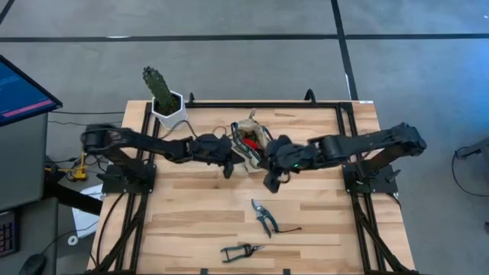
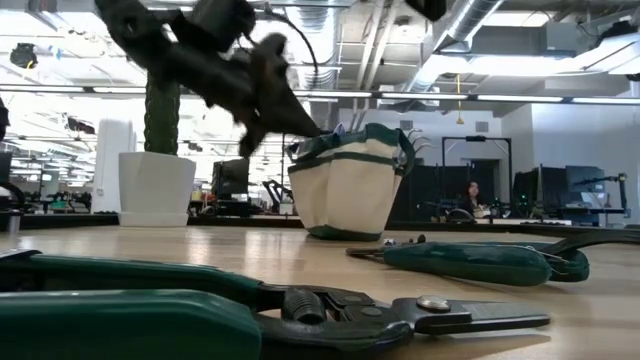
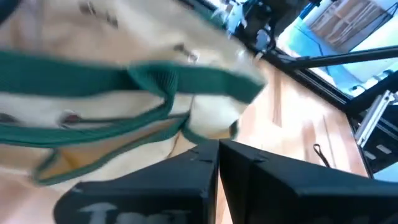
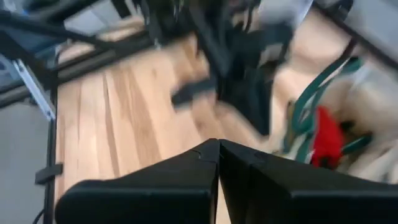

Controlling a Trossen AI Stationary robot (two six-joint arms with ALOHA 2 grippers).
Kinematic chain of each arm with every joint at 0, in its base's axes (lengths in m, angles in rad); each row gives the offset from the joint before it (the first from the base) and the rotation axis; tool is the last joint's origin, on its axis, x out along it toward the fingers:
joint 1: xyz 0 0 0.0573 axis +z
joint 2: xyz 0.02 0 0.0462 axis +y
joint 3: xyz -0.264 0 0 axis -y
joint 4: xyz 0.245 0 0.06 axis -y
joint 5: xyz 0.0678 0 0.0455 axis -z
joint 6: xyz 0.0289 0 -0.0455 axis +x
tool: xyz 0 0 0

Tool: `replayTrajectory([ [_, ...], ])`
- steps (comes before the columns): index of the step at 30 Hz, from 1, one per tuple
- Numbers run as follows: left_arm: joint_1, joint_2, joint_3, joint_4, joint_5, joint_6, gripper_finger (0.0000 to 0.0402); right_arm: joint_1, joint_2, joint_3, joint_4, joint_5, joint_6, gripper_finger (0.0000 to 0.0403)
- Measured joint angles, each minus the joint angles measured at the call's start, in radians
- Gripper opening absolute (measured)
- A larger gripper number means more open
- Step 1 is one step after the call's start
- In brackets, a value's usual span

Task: Pick & Place Garden tools in Gardening bag
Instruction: Adjust the gardening bag on the table

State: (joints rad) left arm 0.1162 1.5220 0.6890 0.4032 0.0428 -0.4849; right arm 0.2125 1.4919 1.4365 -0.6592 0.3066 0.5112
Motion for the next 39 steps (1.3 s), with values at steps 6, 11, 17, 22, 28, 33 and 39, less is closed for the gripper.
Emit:
replayTrajectory([
  [6,0.000,-0.252,0.000,-0.231,-0.065,0.081,0.0001,0.012,0.112,0.000,0.054,-0.022,0.122,0.0000],
  [11,0.000,-0.452,0.000,-0.416,-0.101,0.114,0.0001,0.024,0.227,0.008,0.185,-0.031,0.218,0.0000],
  [17,-0.015,-0.606,-0.001,-0.612,-0.104,0.114,0.0001,0.016,0.366,0.115,0.177,-0.020,0.258,0.0000],
  [22,-0.043,-0.667,0.002,-0.659,-0.104,0.114,0.0001,-0.006,0.486,0.208,0.161,-0.016,0.305,0.0000],
  [28,-0.061,-0.683,-0.001,-0.671,-0.108,0.114,0.0001,-0.023,0.617,0.297,0.118,-0.018,0.414,0.0000],
  [33,-0.061,-0.682,-0.001,-0.685,-0.109,0.114,0.0001,-0.021,0.674,0.318,0.074,-0.047,0.458,0.0000],
  [39,-0.061,-0.668,0.000,-0.673,-0.119,0.114,0.0001,-0.038,0.672,0.306,0.100,-0.036,0.440,0.0000],
])
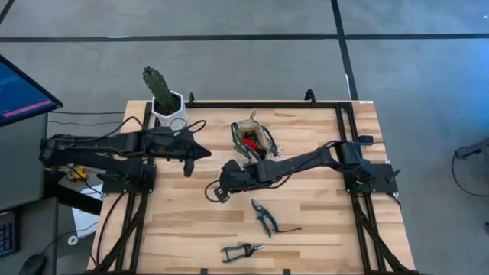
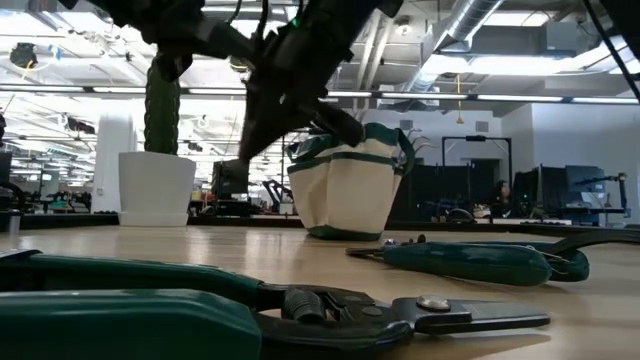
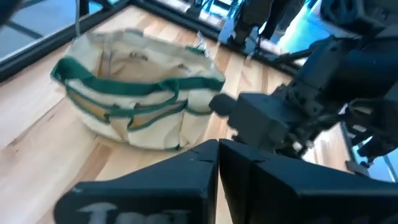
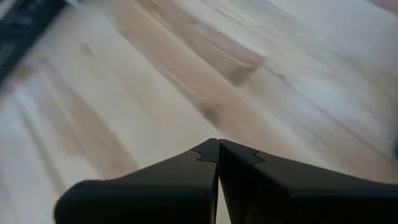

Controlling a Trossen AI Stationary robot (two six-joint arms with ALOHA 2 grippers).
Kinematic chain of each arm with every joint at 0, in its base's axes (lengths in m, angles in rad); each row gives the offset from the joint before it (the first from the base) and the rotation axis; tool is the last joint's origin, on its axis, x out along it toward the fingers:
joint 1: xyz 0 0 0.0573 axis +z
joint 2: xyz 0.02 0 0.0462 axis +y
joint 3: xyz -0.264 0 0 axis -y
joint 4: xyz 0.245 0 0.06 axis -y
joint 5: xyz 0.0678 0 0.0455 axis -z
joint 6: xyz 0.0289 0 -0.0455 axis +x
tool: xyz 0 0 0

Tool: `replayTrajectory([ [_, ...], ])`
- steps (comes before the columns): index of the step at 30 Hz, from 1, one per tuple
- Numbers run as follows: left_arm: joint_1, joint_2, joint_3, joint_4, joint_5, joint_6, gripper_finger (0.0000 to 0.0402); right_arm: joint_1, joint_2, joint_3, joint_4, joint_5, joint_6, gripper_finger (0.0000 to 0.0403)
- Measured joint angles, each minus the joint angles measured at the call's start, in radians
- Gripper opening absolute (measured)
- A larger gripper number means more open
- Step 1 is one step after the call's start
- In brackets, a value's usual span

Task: Pick & Place Garden tools in Gardening bag
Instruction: Adjust the gardening bag on the table

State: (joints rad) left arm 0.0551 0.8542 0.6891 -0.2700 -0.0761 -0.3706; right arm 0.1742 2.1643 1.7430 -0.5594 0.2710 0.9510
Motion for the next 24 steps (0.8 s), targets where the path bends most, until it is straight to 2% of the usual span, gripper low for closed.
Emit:
replayTrajectory([
  [15,0.000,-0.001,-0.001,-0.003,-0.005,-0.006,0.0001,-0.052,0.001,-0.004,-0.242,-0.001,-0.017,0.0000],
  [24,0.000,0.000,-0.001,-0.001,-0.006,-0.010,0.0001,-0.053,-0.001,-0.115,-0.282,-0.018,-0.020,0.0000],
])
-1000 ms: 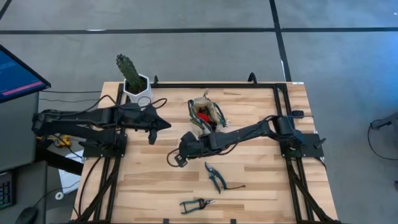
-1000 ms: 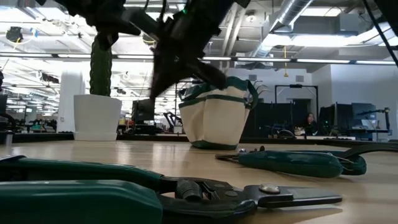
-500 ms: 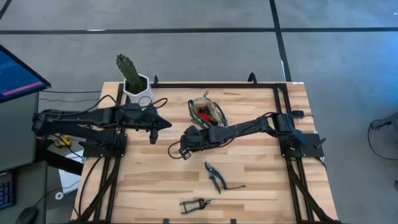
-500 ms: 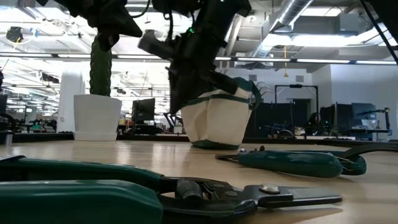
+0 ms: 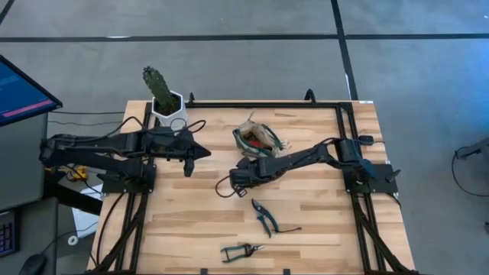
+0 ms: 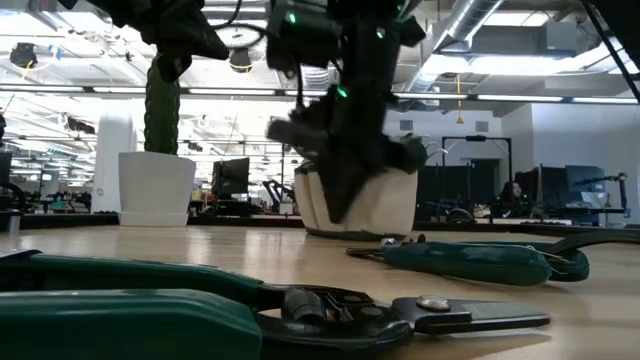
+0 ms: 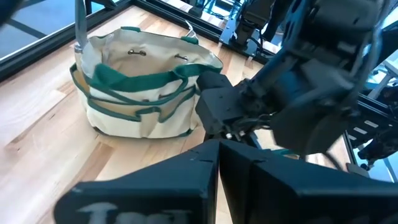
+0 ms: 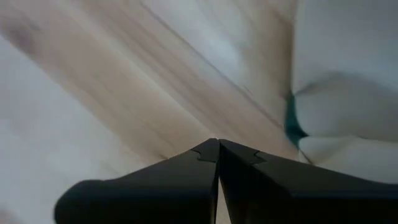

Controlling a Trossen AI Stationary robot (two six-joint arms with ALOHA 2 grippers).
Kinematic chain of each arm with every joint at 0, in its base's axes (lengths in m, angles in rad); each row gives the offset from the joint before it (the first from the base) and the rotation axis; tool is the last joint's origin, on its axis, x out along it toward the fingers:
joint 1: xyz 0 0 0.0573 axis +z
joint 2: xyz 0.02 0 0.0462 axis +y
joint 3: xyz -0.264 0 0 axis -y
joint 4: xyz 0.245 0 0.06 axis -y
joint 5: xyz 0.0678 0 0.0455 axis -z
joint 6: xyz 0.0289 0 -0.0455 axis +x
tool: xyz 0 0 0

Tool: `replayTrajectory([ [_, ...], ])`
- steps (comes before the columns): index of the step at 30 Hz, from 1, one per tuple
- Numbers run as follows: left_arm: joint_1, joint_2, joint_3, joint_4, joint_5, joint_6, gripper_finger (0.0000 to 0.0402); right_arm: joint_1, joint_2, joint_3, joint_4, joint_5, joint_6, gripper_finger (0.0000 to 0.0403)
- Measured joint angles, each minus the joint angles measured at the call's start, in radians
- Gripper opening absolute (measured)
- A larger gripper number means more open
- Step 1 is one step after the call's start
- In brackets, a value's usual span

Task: Pick & Place Garden tools in Gardening bag
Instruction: Adjust the gardening bag on the table

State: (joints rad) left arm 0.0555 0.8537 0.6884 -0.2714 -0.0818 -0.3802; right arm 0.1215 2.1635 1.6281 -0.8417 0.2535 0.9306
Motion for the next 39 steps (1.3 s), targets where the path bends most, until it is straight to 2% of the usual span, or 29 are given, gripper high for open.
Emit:
replayTrajectory([
  [9,0.000,0.000,0.000,0.001,-0.006,-0.007,0.0001,-0.011,-0.005,-0.098,0.007,-0.013,-0.003,0.0000],
  [18,0.000,0.000,0.000,0.001,-0.005,-0.020,0.0001,-0.046,-0.011,-0.104,-0.001,-0.021,-0.096,0.0000],
  [30,0.000,0.000,0.000,0.001,-0.020,-0.021,0.0001,-0.114,-0.023,-0.109,-0.088,0.039,-0.183,0.0000],
  [39,0.000,0.000,0.000,0.000,-0.024,-0.021,0.0001,-0.160,-0.037,-0.107,-0.086,0.058,-0.241,0.0000],
])
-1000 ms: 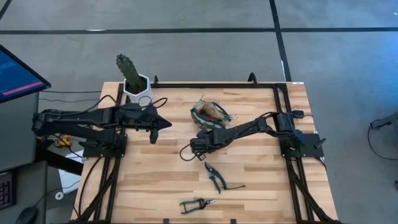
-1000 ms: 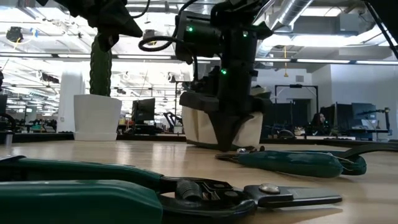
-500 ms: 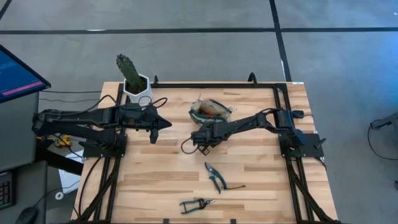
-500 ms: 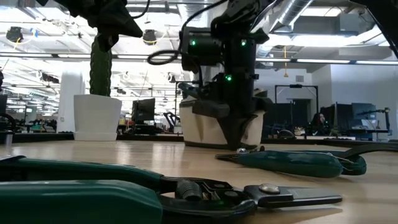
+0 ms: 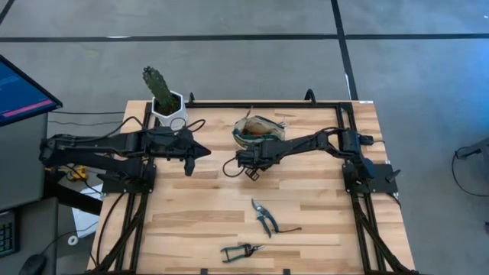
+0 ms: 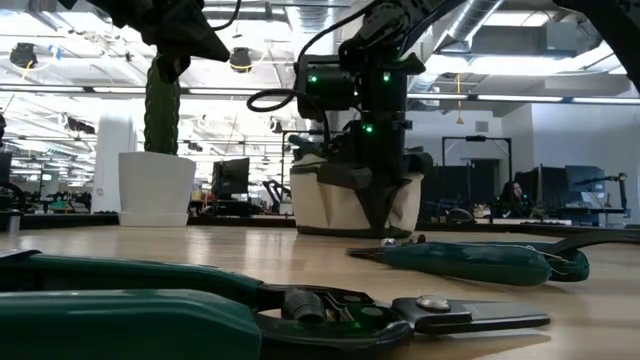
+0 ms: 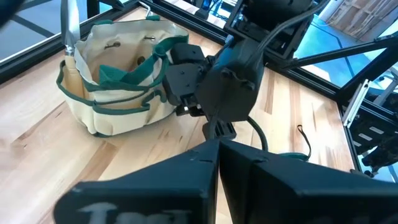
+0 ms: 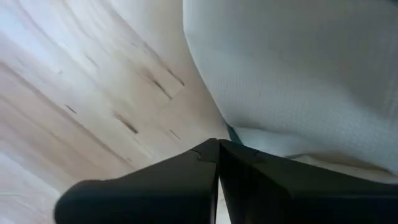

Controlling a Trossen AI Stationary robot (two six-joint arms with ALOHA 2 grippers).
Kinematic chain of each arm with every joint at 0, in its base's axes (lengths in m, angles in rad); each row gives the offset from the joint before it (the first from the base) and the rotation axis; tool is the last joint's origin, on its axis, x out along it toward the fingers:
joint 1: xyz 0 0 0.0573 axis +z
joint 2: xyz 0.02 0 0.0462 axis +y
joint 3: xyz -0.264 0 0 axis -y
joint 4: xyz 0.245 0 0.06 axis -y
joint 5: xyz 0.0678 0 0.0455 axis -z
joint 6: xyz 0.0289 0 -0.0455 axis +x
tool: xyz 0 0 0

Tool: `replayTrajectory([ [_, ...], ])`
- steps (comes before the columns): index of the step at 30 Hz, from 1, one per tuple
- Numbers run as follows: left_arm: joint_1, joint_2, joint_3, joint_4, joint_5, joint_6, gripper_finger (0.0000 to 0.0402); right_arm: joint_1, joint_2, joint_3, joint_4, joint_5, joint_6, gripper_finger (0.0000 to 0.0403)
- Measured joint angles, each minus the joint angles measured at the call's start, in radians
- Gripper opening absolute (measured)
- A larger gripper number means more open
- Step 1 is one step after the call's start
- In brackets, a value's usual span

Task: Pick & Place Garden tools in Gardening bag
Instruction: Adjust the gardening bag on the table, then put the shear scissor into the side pocket of the gardening bag

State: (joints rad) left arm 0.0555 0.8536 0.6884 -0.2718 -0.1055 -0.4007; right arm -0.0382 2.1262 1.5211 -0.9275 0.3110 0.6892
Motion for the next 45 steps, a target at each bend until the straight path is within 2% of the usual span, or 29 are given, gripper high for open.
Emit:
replayTrajectory([
  [11,0.000,0.000,0.000,-0.001,0.000,0.000,0.0001,0.040,-0.038,0.002,0.045,-0.005,-0.045,0.0000],
  [18,0.000,0.000,0.000,-0.004,0.001,0.000,0.0001,0.059,-0.121,-0.047,0.081,-0.009,-0.053,0.0000],
  [23,0.000,0.000,0.000,-0.014,0.001,0.000,0.0001,0.081,-0.254,-0.134,0.134,-0.050,-0.046,0.0000],
  [29,0.000,0.000,0.000,-0.017,0.001,0.001,0.0001,0.153,-0.473,-0.230,0.251,-0.043,-0.066,0.0000],
  [36,0.000,0.000,0.000,-0.011,0.002,0.003,0.0001,0.231,-0.696,-0.269,0.280,0.087,-0.071,0.0000],
  [45,0.000,0.000,0.000,-0.006,0.008,0.003,0.0001,0.372,-0.867,-0.269,0.354,0.136,-0.065,0.0000],
])
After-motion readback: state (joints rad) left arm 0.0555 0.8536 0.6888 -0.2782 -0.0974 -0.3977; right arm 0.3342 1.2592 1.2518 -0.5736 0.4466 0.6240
